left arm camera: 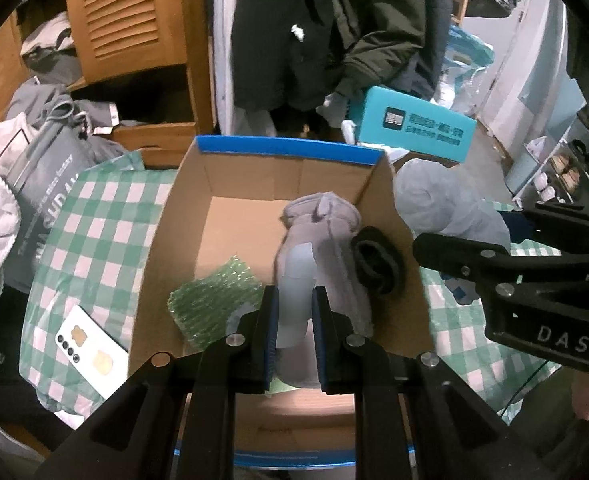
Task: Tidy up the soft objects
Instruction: 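Open both tools to drop the white bundle and white item into the box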
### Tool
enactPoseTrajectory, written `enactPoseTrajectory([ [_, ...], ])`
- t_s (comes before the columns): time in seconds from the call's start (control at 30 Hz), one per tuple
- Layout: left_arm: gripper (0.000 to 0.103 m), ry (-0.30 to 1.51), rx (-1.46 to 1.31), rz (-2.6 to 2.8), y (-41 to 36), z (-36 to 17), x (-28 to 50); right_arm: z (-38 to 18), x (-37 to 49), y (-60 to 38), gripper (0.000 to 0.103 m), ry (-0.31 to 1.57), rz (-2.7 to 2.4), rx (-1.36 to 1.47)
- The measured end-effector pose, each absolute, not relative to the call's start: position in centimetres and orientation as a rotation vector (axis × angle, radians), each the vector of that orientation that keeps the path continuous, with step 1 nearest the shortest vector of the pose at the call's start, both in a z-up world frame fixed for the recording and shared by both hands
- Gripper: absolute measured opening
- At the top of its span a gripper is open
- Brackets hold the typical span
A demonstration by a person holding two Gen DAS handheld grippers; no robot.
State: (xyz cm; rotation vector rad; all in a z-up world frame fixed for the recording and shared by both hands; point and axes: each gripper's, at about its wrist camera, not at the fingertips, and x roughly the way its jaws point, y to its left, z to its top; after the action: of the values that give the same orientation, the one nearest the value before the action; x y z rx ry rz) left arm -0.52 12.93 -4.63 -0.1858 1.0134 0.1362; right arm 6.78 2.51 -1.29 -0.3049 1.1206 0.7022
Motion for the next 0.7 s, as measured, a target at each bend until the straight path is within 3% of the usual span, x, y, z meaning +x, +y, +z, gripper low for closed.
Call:
enactPoseTrajectory([
  [0.37, 0.017, 1.041, -0.220, 0.170, 14.6, -5.6, -0.5, -1.8, 6.6, 4.7, 0.049, 1.131, 0.733, -0.315],
  [0.7, 0.039, 1.035, -0.242, 0.183, 15.1, -5.3, -0.8, -1.9, 6.7, 4.6, 0.054, 1.135, 0.736, -0.304],
])
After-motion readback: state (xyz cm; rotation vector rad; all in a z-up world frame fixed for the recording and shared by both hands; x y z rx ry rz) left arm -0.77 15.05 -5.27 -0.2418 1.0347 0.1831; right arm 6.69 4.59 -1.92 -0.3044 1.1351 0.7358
